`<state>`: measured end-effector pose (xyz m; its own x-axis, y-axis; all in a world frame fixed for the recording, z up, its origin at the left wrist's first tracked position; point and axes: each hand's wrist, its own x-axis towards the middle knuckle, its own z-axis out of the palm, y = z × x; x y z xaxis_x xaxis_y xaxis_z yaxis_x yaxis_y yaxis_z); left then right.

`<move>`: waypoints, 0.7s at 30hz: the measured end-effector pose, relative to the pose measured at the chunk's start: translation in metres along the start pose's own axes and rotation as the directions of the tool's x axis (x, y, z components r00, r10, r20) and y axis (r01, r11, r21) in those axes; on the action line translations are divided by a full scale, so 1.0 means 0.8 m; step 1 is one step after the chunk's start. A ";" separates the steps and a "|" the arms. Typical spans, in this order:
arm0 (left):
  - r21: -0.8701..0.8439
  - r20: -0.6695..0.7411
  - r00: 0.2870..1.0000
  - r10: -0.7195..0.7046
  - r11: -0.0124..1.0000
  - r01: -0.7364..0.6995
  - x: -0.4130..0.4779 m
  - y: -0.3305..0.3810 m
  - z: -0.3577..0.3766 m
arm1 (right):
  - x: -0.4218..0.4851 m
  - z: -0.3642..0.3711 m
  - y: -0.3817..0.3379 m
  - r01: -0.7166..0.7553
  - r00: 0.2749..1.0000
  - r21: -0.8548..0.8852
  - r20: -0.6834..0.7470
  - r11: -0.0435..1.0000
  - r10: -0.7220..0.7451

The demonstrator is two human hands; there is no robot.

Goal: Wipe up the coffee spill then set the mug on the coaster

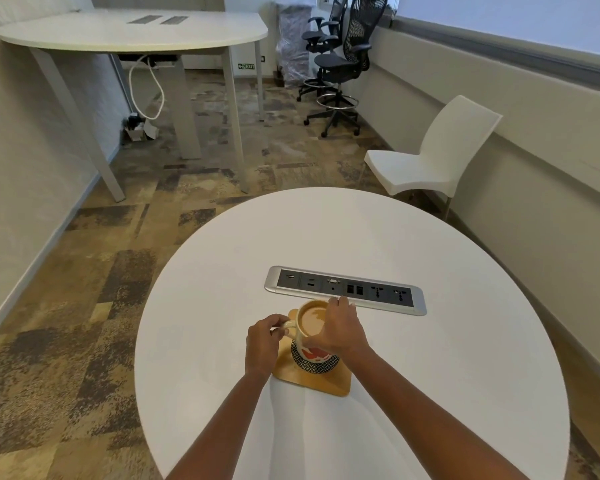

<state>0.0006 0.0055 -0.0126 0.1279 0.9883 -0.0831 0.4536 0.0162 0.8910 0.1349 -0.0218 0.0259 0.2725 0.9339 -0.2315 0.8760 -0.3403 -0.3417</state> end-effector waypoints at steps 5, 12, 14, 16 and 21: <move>0.002 -0.007 1.000 0.000 1.000 0.000 0.002 -0.003 -0.003 | -0.001 0.007 -0.008 -0.010 1.000 -0.066 -0.024 0.998 0.008; 0.013 -0.001 1.000 0.010 1.000 -0.010 -0.001 -0.010 -0.001 | -0.001 0.011 -0.009 -0.067 0.997 -0.038 0.023 0.997 0.068; 0.016 -0.034 0.999 -0.008 1.000 0.009 -0.006 -0.012 0.004 | -0.002 0.012 -0.007 -0.076 0.997 -0.027 0.023 0.997 0.077; 0.051 -0.074 0.997 -0.032 0.998 0.036 -0.016 -0.014 0.009 | -0.006 0.014 0.000 -0.056 0.998 -0.024 0.010 0.998 0.056; 0.183 -0.051 0.994 -0.096 0.978 0.104 -0.049 -0.024 0.026 | -0.024 0.012 0.037 -0.022 0.998 0.065 0.063 0.998 0.018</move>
<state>0.0050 -0.0370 -0.0358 0.0383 0.9887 -0.1450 0.6181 0.0906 0.7809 0.1515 -0.0508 0.0117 0.2625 0.9189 -0.2945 0.8423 -0.3671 -0.3946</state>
